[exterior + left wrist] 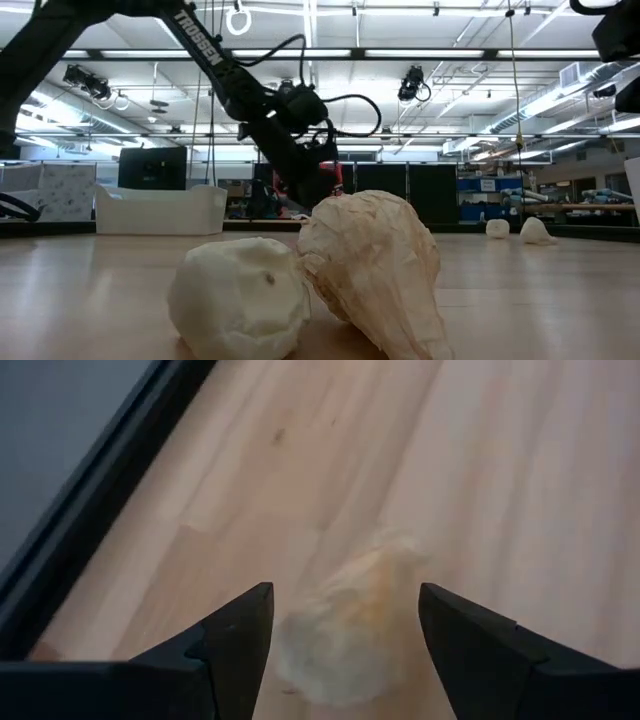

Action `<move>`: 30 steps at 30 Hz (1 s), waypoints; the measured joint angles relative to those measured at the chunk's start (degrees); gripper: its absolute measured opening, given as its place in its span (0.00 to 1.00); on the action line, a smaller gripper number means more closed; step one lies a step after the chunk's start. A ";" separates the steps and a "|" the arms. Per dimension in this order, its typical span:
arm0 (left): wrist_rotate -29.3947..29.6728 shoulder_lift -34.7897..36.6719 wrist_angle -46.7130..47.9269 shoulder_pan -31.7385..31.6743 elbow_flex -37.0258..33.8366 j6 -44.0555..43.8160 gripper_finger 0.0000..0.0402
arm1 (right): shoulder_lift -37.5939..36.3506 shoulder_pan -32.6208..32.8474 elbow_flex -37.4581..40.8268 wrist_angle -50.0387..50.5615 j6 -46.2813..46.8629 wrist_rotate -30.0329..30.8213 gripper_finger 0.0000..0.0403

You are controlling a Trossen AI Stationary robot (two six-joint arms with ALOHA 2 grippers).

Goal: Sort produce into baskets
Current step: Put the top big white garlic into the bottom white bin

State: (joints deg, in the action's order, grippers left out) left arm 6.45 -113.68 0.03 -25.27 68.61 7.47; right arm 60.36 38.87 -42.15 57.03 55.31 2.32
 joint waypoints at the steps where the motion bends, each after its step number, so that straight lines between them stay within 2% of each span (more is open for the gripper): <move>1: 0.42 -0.58 1.00 -0.20 0.88 0.13 0.63 | 0.00 0.00 0.00 0.00 0.00 -0.04 0.61; 8: 0.84 -2.09 5.50 -1.66 2.63 1.13 0.61 | 0.00 0.00 0.00 0.02 -1.40 -1.11 0.61; 15: -0.64 -2.07 4.98 -1.78 2.63 -0.46 0.42 | -0.27 -0.05 0.00 0.04 -7.36 0.44 0.61; 19: -2.60 -1.54 3.38 -1.65 2.63 -1.68 0.35 | -2.47 -1.05 0.00 0.03 -12.66 9.97 0.61; 24: -5.82 -0.36 2.21 -1.25 3.57 -4.32 0.33 | -6.57 -2.69 -2.18 -0.28 -20.76 23.64 0.61; 28: -9.92 0.01 0.78 0.82 5.58 -5.17 0.33 | -9.33 -4.35 -2.84 -5.03 -28.79 36.84 0.61; 30: -12.46 0.01 -0.31 2.66 6.68 -5.19 0.33 | -9.97 -5.94 -2.86 -8.65 -33.19 40.13 0.61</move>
State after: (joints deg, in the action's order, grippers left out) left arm -6.01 -113.67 -0.29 -22.61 75.29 2.28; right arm 50.38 32.94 -45.01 48.38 22.12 42.45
